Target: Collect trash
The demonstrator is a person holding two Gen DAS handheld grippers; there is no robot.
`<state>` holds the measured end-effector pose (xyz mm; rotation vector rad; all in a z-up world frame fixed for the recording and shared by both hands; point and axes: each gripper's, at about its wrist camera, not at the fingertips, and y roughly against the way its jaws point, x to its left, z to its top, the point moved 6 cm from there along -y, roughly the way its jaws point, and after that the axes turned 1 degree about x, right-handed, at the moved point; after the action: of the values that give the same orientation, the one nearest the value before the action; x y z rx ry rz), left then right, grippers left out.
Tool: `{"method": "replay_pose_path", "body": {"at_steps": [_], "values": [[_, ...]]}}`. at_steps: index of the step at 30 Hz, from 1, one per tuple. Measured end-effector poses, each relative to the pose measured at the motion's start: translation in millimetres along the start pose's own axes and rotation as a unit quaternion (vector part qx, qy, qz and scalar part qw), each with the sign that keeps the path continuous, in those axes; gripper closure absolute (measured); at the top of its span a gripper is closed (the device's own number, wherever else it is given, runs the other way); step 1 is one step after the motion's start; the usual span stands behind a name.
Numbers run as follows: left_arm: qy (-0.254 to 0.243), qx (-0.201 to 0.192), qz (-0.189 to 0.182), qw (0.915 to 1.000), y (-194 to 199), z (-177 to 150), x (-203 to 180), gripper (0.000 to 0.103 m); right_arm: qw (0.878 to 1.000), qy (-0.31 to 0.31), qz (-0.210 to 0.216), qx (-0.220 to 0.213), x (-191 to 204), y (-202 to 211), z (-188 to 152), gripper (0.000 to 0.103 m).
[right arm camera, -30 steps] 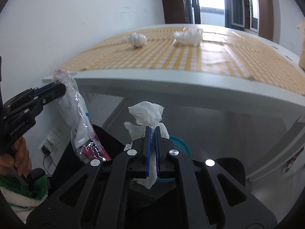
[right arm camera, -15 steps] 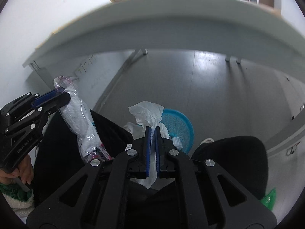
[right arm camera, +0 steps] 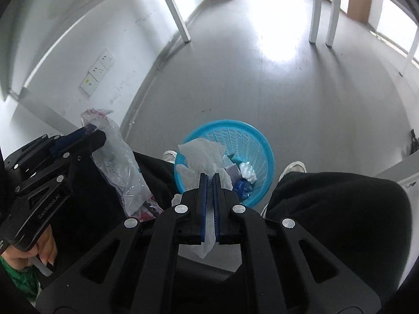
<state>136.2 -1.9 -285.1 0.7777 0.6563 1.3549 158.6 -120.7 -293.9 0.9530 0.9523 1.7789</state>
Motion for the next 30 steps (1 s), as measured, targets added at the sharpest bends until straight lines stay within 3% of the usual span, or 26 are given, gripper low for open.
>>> {"method": "replay_pose_path", "body": {"at_steps": [11,24,30], "values": [[0.01,0.07,0.006,0.9975,-47,5,-8,0.087,0.999,-0.008,-0.017,0.044,-12,-52,13,0.099],[0.04,0.116,0.016,0.9923,-110,16,-5,0.087,0.995,-0.022,-0.035,0.092,-26,-97,24,0.099],[0.005,0.143,0.032,0.9892,-140,14,-15,0.087,0.989,-0.027,-0.054,0.131,-36,-134,31,0.099]]}}
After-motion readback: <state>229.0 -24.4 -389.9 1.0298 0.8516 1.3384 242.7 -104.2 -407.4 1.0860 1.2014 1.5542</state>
